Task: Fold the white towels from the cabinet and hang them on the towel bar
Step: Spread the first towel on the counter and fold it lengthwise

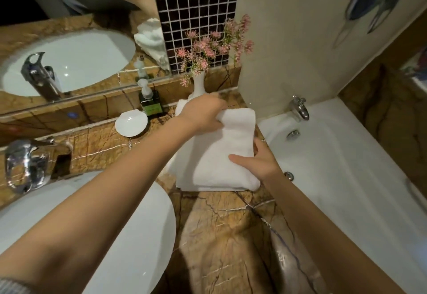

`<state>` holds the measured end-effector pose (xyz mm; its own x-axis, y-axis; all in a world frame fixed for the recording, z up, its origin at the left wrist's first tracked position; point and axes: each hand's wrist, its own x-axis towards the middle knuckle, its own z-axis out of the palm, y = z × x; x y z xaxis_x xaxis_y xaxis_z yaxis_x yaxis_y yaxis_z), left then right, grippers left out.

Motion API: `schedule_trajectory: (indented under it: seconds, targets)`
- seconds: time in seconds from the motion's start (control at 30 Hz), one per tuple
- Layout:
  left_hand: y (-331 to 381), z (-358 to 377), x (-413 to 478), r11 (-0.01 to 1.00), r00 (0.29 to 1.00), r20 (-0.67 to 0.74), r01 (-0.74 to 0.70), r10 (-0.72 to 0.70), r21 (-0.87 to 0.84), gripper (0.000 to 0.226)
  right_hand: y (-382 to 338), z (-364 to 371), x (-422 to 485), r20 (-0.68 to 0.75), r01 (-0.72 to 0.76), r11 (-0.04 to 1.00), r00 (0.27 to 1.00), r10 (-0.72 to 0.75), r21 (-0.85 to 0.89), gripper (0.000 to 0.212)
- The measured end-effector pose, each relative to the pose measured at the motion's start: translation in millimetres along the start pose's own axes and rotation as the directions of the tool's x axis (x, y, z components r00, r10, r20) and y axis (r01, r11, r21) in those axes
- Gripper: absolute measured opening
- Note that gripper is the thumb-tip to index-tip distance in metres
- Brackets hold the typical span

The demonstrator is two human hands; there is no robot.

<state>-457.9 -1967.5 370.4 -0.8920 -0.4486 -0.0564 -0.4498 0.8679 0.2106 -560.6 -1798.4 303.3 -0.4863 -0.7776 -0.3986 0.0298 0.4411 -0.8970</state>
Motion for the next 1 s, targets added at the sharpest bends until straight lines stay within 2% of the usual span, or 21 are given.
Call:
schedule_trajectory:
  seconds: [0.1, 0.13, 0.2, 0.27, 0.33, 0.37, 0.43, 0.5, 0.57, 0.7, 0.77, 0.87, 0.93, 1.0]
  targets:
    - [6, -25, -27, 0.989, 0.994, -0.102, -0.053, 0.039, -0.136, 0.022, -5, -4, -2, 0.07, 0.064, 0.992, 0.995, -0.073, 0.113, 0.052]
    - [6, -33, -37, 0.982, 0.991, -0.133, -0.056, 0.032, -0.179, 0.022, -6, -5, -3, 0.105, 0.07, 0.991, 0.991, -0.082, 0.116, 0.056]
    - [5, -51, -55, 0.951, 0.98, -0.197, -0.075, 0.015, -0.301, 0.021, -8, -9, -4, 0.137, 0.133, 0.991, 0.982, -0.131, -0.003, 0.082]
    - [4, -71, -69, 0.881, 0.963, -0.268, -0.118, -0.01, -0.459, 0.02, -10, -11, -4, 0.133, 0.236, 0.947, 0.968, -0.211, -0.217, 0.108]
    - [3, -88, -79, 0.811, 0.941, -0.331, -0.141, -0.069, -0.568, 0.02, -18, -10, -5, 0.21, 0.34, 0.893, 0.935, -0.287, -0.294, 0.114]
    - [2, -94, -84, 0.774, 0.933, -0.342, -0.135, -0.11, -0.618, 0.022, -21, -9, -3, 0.267, 0.387, 0.878, 0.911, -0.315, -0.282, 0.109]
    - [0, -100, -90, 0.683, 0.927, -0.326, -0.119, -0.184, -0.721, 0.027, -25, -7, 3, 0.326, 0.434, 0.862, 0.88, -0.345, -0.261, 0.082]
    - [-1, -104, -99, 0.615, 0.912, -0.325, -0.11, -0.25, -0.781, 0.032, -32, -3, 5, 0.329, 0.407, 0.879, 0.889, -0.318, -0.248, 0.059]
    - [-5, -104, -109, 0.583, 0.893, -0.333, -0.102, -0.304, -0.806, 0.031, -41, -2, 7, 0.342, 0.369, 0.902, 0.896, -0.281, -0.224, 0.046]
    - [-23, -106, -136, 0.571, 0.858, -0.296, -0.005, -0.419, -0.821, 0.02, -71, -7, 14, 0.373, 0.352, 0.9, 0.895, -0.243, -0.258, 0.033]
    - [-33, -108, -156, 0.536, 0.845, -0.273, 0.019, -0.46, -0.844, 0.026, -88, -13, 15, 0.373, 0.351, 0.885, 0.899, -0.228, -0.306, 0.028]
    - [-38, -105, -188, 0.46, 0.823, -0.277, -0.021, -0.497, -0.888, 0.024, -114, -20, 10, 0.424, 0.351, 0.88, 0.884, -0.198, -0.32, 0.04]
    - [-38, -96, -209, 0.376, 0.806, -0.25, -0.037, -0.537, -0.926, 0.02, -133, -20, 0, 0.465, 0.351, 0.88, 0.867, -0.178, -0.319, 0.031]
    - [-38, -85, -228, 0.291, 0.782, -0.212, -0.04, -0.587, -0.956, 0.027, -148, -18, -11, 0.493, 0.32, 0.906, 0.856, -0.153, -0.276, 0.025]
